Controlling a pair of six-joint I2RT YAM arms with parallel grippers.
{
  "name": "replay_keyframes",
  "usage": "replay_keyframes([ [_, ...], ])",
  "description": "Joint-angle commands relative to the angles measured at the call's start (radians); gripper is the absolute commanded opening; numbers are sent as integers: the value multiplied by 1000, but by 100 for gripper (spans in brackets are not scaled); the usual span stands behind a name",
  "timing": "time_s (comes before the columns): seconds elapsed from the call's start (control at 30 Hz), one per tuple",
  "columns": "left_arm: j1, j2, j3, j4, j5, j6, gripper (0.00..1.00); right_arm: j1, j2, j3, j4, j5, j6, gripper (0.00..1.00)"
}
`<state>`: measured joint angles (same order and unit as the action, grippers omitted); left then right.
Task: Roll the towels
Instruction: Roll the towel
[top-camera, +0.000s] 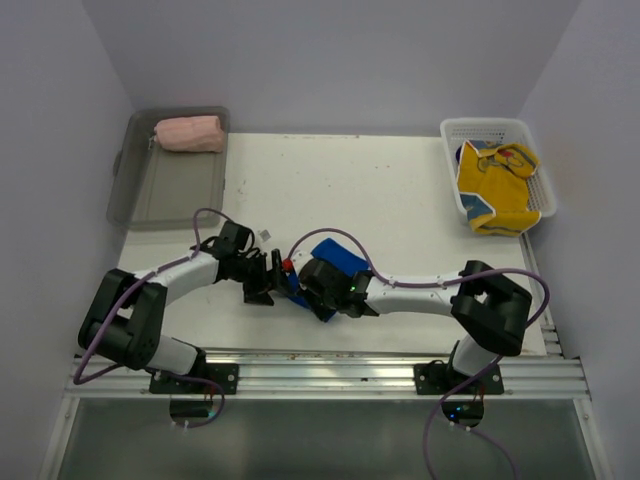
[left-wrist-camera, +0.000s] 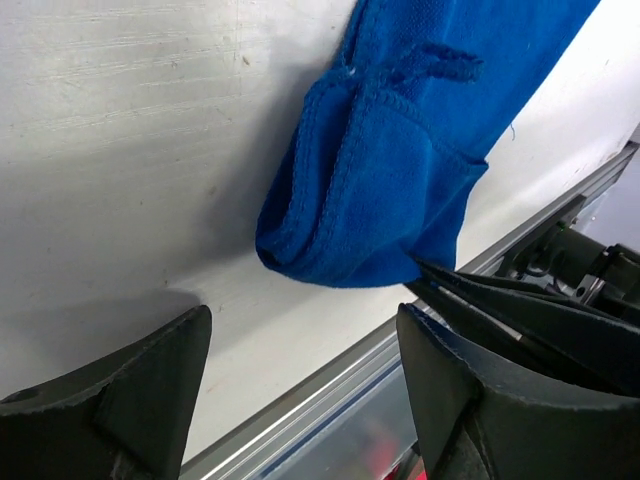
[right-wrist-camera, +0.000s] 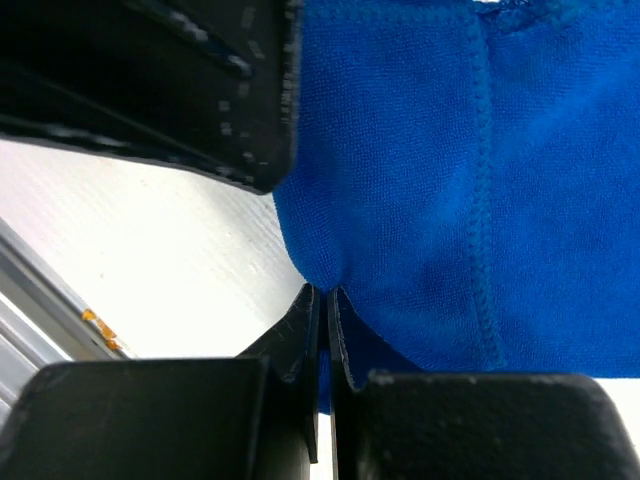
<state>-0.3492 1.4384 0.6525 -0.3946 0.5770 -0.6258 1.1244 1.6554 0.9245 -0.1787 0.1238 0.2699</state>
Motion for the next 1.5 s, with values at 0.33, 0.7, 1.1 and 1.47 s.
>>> replay_keyframes([
  [0.33,-1,42,-97,295,4,-192,71,3,-48,-6,51,-55,46,0],
  [0.7,-1,123,-97,330,-68,-198,51,3,-68,-21,45,-50,58,0],
  [1.1,-1,123,29,85,-147,-175,0,52,-39,108,-122,199,-26,53],
  [1.47,-1,120,44,65,-129,-186,0,150,87,206,-84,283,-144,52],
])
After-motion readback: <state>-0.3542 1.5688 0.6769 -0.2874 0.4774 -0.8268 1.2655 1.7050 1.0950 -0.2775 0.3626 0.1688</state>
